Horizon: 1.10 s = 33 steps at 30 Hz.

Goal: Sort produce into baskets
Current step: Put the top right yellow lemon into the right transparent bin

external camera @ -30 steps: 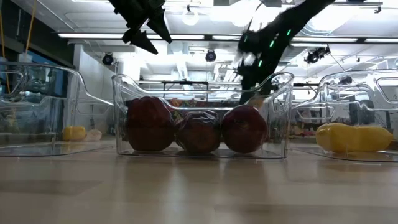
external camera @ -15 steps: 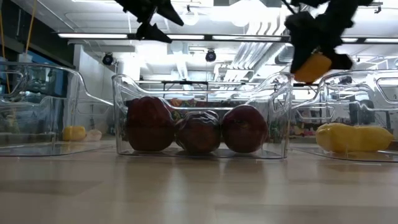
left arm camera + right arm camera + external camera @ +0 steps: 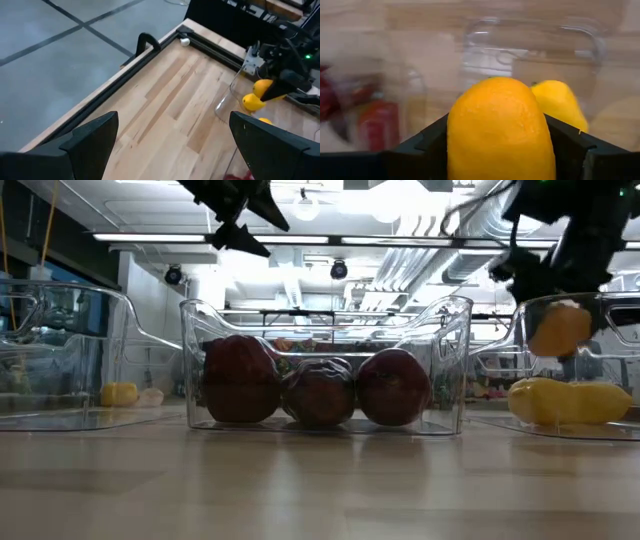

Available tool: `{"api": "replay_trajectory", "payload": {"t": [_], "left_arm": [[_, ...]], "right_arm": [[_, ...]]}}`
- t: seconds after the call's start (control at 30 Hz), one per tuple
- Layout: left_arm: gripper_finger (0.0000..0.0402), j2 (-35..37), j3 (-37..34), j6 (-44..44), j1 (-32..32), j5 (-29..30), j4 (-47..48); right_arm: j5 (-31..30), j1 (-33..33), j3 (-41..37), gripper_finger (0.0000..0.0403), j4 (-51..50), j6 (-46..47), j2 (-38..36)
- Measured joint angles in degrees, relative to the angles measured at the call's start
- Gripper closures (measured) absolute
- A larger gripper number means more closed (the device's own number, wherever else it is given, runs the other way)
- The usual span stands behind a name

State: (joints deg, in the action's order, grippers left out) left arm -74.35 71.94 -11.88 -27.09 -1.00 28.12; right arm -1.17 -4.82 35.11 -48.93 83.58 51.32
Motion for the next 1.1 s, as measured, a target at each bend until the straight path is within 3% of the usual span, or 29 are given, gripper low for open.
{"api": "replay_trajectory", "payload": {"t": [0.17, 0.57, 0.73, 1.1], "left_arm": [[0.0032, -0.01, 0.00, -1.45, 0.00, 0.12, 0.26], [0.0032, -0.02, 0.00, -1.49, 0.00, 0.42, 0.28], [0.0032, -0.02, 0.00, -1.53, -0.04, 0.45, 0.28], [0.0032, -0.02, 0.00, -2.96, -1.42, 1.73, 0.35]], "right_arm": [[-0.08, -1.37, -0.80, 0.0158, 0.77, -0.13, 0.05], [-1.73, -1.57, -0.35, 0.0156, 9.72, -10.40, 0.01], [3.30, -2.70, -0.35, 0.0144, 15.33, -15.22, 0.08], [0.76, -4.66, -0.35, 0.0139, 9.27, -13.14, 0.04]]}}
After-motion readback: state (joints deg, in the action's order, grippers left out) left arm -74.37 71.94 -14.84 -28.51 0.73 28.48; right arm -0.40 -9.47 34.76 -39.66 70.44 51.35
